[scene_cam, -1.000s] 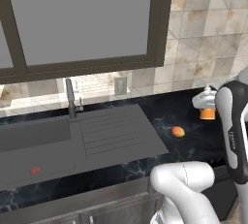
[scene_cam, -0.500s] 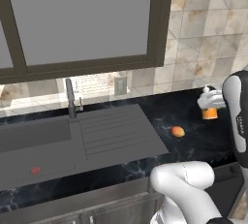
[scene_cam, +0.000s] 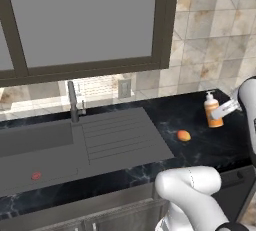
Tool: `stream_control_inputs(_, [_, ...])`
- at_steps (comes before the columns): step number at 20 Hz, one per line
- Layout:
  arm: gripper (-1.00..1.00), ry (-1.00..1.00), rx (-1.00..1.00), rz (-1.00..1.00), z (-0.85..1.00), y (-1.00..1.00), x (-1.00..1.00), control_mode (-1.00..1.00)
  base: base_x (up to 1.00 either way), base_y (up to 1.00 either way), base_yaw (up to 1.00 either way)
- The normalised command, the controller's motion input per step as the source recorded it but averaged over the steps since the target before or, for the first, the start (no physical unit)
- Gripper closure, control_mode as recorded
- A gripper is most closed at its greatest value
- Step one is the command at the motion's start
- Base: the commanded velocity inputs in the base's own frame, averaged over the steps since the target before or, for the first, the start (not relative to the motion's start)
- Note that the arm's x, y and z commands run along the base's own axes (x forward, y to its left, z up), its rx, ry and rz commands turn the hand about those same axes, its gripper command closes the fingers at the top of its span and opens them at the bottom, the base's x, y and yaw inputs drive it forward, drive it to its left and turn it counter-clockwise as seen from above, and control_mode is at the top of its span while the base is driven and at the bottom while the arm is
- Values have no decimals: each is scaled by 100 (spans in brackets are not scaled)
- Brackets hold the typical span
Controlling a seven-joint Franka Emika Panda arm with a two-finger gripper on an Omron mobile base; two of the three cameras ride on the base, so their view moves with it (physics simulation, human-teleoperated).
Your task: Open the cabinet. Pick the soap dispenser and place it next to the sink. Then close the cabinet.
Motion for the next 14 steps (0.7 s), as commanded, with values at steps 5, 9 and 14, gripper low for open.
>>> stream_control_inputs(5, [100,-8,15,23,-29,0,16,-100,0,0,0])
stream_control_inputs(9, [100,-2,18,21,-25,0,22,-100,0,0,0])
stream_control_inputs(14, [100,0,15,15,-7,0,20,-100,0,0,0])
